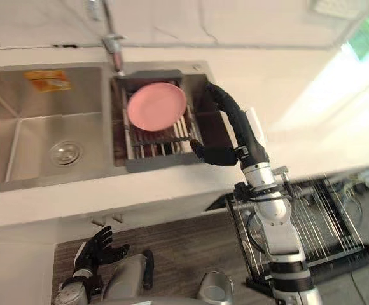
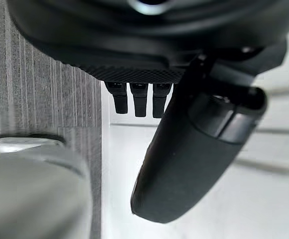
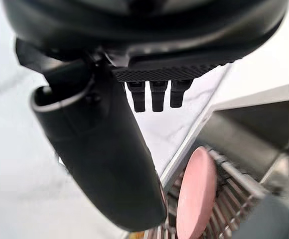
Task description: Walk over to the sink, pick up the cup, carry it to the dishwasher, place the cup inside the dishwasher, then close the dishwasher door
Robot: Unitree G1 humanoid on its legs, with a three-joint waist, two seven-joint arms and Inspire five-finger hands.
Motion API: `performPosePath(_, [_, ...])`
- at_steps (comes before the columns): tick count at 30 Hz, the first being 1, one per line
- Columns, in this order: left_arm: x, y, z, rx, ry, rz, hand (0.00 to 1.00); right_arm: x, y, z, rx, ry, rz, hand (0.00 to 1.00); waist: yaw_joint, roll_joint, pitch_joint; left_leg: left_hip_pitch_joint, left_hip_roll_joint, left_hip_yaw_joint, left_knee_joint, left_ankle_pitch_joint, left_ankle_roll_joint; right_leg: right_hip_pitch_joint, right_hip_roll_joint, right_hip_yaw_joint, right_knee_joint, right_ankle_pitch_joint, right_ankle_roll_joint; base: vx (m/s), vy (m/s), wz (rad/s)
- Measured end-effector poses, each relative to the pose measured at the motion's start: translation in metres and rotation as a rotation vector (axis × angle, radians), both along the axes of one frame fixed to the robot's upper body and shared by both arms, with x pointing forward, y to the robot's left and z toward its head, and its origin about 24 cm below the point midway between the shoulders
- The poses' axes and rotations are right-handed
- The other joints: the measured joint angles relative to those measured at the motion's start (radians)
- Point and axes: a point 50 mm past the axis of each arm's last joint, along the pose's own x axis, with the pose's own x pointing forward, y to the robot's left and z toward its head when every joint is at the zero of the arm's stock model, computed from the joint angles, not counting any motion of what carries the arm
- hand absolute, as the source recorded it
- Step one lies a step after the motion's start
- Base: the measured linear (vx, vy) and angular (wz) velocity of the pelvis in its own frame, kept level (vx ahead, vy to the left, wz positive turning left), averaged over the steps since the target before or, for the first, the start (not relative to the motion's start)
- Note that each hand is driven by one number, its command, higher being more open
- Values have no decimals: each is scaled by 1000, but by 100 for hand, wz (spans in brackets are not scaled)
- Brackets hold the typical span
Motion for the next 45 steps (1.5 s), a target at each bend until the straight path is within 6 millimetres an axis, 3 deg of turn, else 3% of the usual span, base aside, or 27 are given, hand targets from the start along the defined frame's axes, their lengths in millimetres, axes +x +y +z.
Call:
performPosePath(1, [0,0,0,3,2,-6,90,1,0,1,-16,-7,-8,90,2,-4,-3,-4,-13,-12,9,-2,-4,-2,2,0,-36,21,17,156,-135,91])
performPosePath(2, [0,-4,-2,-8,10,-8,90,2,-2,0,-43,-5,-25,90,-1,17,-25,-26,-12,-36,28,-10,-16,13,13,1,-63,30,60,161,-103,54])
performPosePath(5, [-7,-10,-5,-26,22,2,90,8,0,-5,-104,12,-41,90,28,38,-42,-34,24,-44,28,-21,-39,51,62,-8,-158,59,56,155,-104,3])
performPosePath(9, [-12,-11,-7,-31,37,-4,90,11,0,-13,-154,46,-61,90,26,35,-46,-8,47,-47,-5,-23,-54,102,97,-16,-249,105,40,93,-63,-4])
performPosePath(17, [-13,-15,-9,-28,46,-24,90,15,5,-22,-263,71,-56,90,37,32,-76,23,34,-53,-49,-11,-55,150,101,-17,-319,142,37,22,-3,3])
performPosePath(21, [-12,-16,-8,-22,42,-29,90,19,9,-30,-350,83,-70,90,43,31,-78,37,26,-70,-104,28,-56,157,101,-21,-340,168,18,-32,-1,14])
performPosePath(26, [-12,-15,-8,-16,43,-24,90,28,9,-37,-450,89,-118,90,55,30,-78,32,15,-87,-148,64,-53,150,96,-23,-352,170,17,-91,-21,12])
performPosePath(38, [-13,-12,-8,1,45,4,90,55,0,-41,-561,116,-260,90,76,27,-77,-10,7,-128,-225,145,-54,99,102,-57,-359,169,17,-82,-30,12])
performPosePath(45, [-12,-11,-7,8,39,17,90,78,2,-24,-555,87,-341,90,83,23,-72,-28,7,-135,-228,157,-60,81,98,-70,-354,171,20,6,-10,3])
